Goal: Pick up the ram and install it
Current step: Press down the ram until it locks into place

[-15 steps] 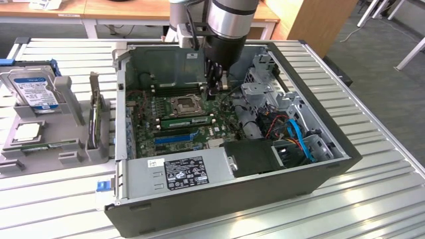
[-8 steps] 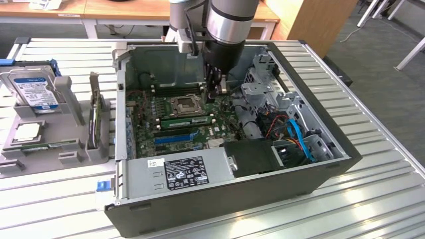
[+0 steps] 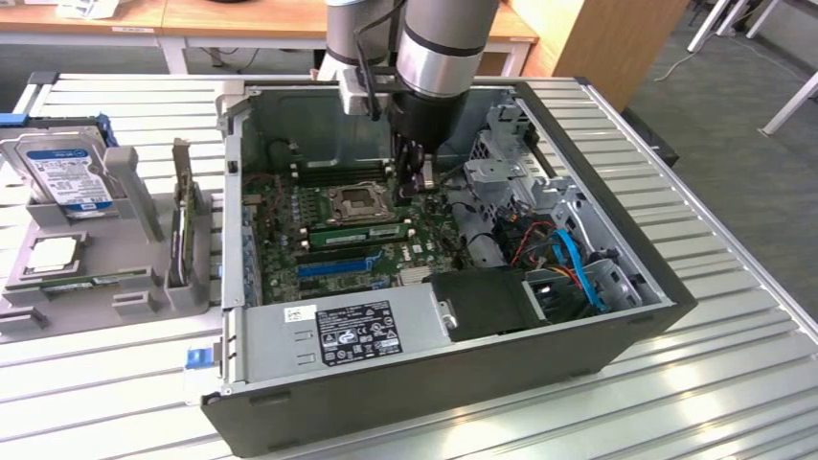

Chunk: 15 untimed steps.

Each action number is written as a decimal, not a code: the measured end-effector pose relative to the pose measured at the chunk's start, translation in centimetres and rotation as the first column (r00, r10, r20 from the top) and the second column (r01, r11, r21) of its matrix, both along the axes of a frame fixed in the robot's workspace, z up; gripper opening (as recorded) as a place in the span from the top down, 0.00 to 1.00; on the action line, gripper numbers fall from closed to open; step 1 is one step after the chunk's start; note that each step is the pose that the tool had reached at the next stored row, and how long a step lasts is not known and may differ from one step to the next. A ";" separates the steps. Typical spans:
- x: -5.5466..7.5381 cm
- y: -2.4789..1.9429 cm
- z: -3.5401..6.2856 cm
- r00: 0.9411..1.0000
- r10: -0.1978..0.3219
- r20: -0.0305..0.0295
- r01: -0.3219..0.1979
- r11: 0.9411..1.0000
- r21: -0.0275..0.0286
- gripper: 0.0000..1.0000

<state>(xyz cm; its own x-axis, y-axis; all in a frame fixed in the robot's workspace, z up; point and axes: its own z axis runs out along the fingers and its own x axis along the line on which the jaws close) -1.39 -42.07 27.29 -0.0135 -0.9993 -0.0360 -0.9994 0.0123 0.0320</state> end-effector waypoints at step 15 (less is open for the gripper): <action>0.0 0.00 -2.05 1.000 0.000 0.000 0.000 1.000 0.000 0.90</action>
